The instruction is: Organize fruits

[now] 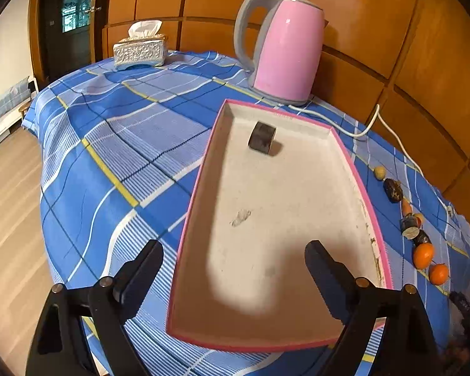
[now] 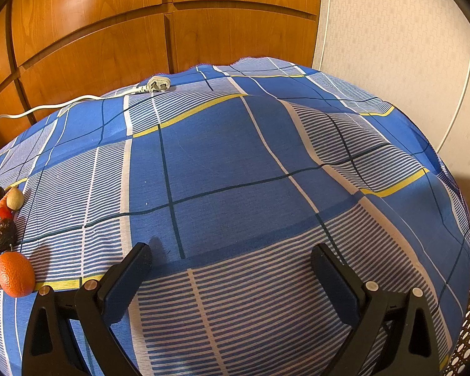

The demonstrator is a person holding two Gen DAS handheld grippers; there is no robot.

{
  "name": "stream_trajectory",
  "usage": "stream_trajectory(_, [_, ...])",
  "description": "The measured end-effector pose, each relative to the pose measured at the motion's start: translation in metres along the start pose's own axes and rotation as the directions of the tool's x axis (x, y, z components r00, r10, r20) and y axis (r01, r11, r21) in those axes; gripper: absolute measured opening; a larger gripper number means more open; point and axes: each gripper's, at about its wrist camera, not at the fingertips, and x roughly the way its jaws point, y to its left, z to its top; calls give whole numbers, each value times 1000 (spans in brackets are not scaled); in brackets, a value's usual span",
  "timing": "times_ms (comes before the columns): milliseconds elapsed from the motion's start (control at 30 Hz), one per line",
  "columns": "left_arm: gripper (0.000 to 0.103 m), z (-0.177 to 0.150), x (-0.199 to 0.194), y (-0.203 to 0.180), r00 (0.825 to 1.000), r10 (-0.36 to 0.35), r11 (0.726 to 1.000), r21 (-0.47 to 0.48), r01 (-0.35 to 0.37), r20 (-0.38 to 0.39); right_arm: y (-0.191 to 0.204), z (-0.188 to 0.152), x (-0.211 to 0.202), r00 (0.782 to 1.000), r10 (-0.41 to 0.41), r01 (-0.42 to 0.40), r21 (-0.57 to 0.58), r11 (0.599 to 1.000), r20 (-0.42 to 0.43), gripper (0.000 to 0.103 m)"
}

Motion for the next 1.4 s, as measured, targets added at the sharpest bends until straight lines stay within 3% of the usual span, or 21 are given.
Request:
stream_trajectory(1233, [95, -11, 5, 6, 999, -36, 999, -17, 36, -28, 5, 0, -3, 999, 21, -22, -18, 1000, -41, 103])
stream_trajectory(1400, [96, -11, 3, 10, 999, -25, 999, -33, 24, -23, 10, 0, -9, 998, 49, -52, -46, 998, -49, 91])
